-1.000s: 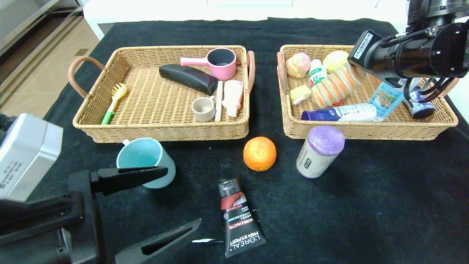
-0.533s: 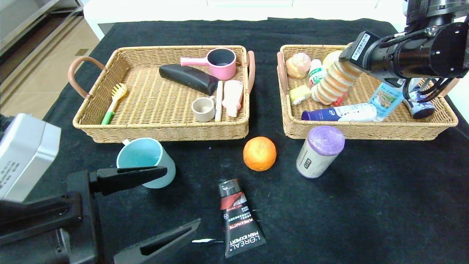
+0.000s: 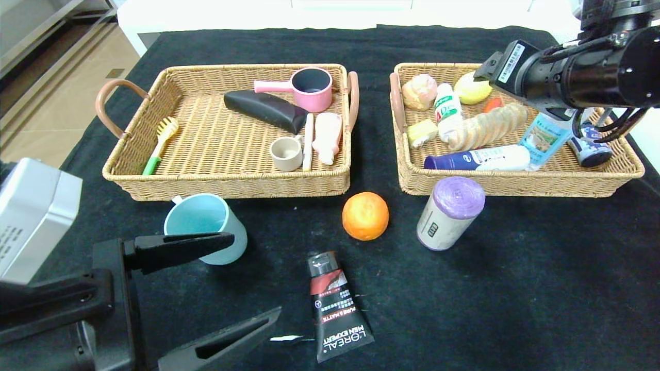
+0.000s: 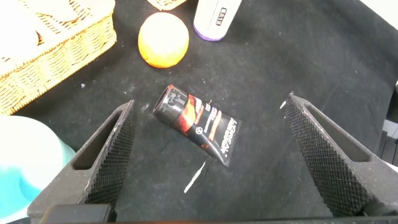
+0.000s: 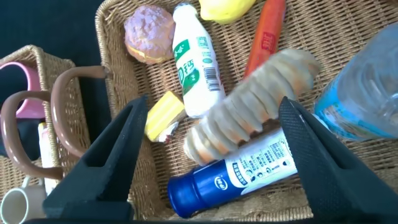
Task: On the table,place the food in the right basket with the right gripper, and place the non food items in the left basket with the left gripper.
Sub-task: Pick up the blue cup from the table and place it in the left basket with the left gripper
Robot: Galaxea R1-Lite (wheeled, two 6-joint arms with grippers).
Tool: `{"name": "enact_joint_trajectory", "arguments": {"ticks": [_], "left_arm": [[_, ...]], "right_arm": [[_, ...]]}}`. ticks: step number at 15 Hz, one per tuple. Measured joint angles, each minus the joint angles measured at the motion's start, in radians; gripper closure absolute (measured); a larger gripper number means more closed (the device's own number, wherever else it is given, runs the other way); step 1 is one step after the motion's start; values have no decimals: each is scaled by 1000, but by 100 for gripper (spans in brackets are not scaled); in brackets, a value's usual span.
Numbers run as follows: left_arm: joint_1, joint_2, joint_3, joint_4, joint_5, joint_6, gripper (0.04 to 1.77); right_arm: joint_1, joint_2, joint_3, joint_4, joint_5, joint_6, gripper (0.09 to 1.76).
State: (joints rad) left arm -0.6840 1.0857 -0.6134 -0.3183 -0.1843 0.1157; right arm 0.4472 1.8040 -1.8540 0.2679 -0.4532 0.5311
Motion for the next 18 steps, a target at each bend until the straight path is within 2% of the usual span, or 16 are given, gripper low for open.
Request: {"name": "enact_joint_trajectory", "arguments": {"ticks": [2,6,12,18], "left_arm": [[0,-1,-1,0,0,-1,9],[0,-1,-2,0,1,-2,9],[0,-4,-8,0,5,-4,9],[0,-8,-12,1,7,-4,9]], "right_arm": [[21,-23,30,0,-11,-32,27],[74,-139,168,-5,1,-190,21],[90,-374,434,-8,185,-386,18],[92,-585,687,-9,434,-567,16]]}}
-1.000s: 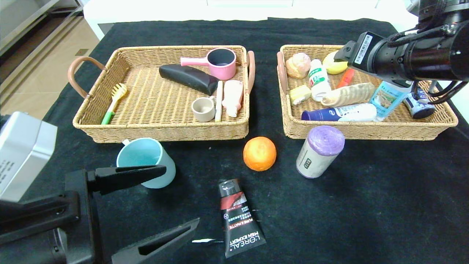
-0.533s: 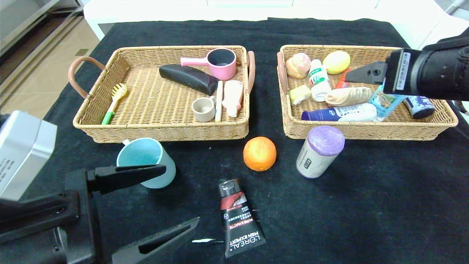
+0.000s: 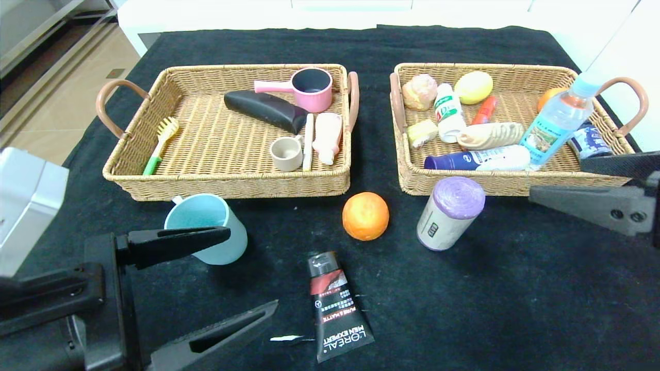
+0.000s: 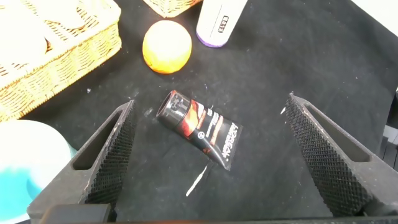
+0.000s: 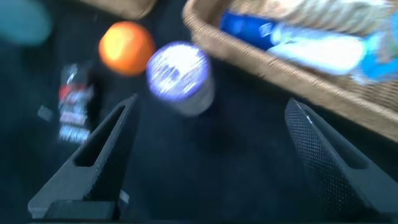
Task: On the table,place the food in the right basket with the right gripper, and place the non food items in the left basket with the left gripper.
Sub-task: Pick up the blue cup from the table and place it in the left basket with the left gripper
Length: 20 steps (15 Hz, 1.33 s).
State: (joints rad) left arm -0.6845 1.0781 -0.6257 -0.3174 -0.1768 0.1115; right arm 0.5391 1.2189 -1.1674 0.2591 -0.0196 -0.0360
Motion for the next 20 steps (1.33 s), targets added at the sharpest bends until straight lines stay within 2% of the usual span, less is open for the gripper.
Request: {"name": "enact_joint_trajectory", "arguments": {"ticks": [3,6,11,14,17,20], "left_arm": [[0,1,0,0,1,0,9],[0,2,0,3,30,0,9],[-1,5,-3,8,34,0,9],[-3,3,-13,17,39,-1,9],[-3,-10,-34,27,109,-1,9],[-1,-16,-91,151,226,-7,9]], "right_arm": [[0,-70,88,-2,125,-75,15],[1,-123,169,-27,226,-148,15],[20,-160,367,-311,244,-169,15],[14,-208,464,-364,239,-163,15],[20,-245,508,-370,237,-164,15],[27,-254,520,-371,238,-163,15]]}}
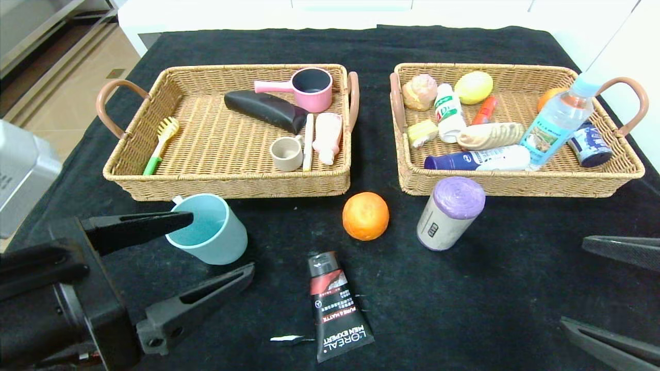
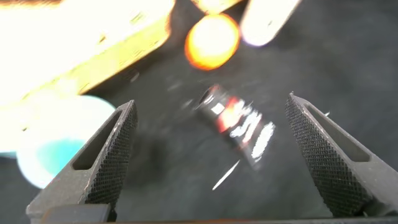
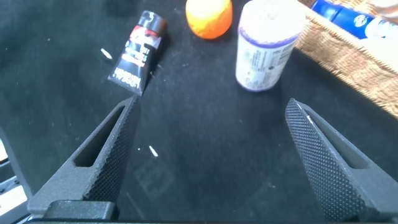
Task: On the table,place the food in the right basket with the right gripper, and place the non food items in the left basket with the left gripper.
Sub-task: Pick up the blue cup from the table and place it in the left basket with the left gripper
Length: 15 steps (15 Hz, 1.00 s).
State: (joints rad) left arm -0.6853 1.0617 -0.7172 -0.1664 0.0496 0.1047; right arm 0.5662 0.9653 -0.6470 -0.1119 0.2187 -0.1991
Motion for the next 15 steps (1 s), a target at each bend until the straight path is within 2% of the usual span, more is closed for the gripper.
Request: {"name": "enact_joint_trajectory", "arguments": {"ticks": [3,5,8,11,15], "left_arm": [[7,10,-87,149,88,-32,9],[25,25,-151,255,98,-43,9],[66,87,-253,358,102,-39,9],[104,180,-411,522,103,-36,9],[124,315,-534,619,139,-35,9]], "right_arm": [[3,5,6,-1,0,-5,15],[4,7,7,-1,1,-9,15],[4,8,7,-1,1,-10,15],[4,8,7,-1,1,-10,15],[4,-4,8,0,1,-11,15]]}}
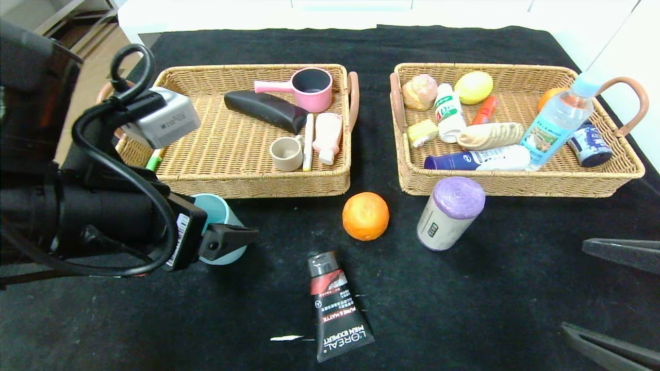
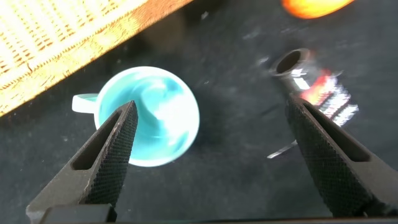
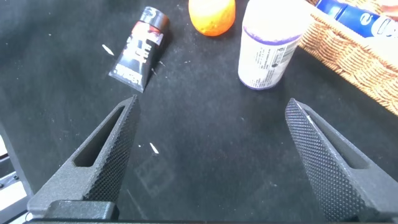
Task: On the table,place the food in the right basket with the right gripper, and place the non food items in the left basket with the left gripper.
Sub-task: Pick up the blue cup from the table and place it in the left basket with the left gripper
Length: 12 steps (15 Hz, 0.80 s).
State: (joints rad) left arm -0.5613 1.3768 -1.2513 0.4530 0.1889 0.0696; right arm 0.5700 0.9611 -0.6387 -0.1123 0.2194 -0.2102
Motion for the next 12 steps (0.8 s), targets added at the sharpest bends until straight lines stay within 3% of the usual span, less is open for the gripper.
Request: {"name": "enact_joint_trajectory", "arguments": {"ticks": [4,12], "left_arm": [[13,77,-26,27,27,-2,9],[38,148,-16,12,25,-8,9]], "right_arm": [[-2,-7,-1,0,0,-6,15],[-4,-2,3,0,0,-6,15]]}}
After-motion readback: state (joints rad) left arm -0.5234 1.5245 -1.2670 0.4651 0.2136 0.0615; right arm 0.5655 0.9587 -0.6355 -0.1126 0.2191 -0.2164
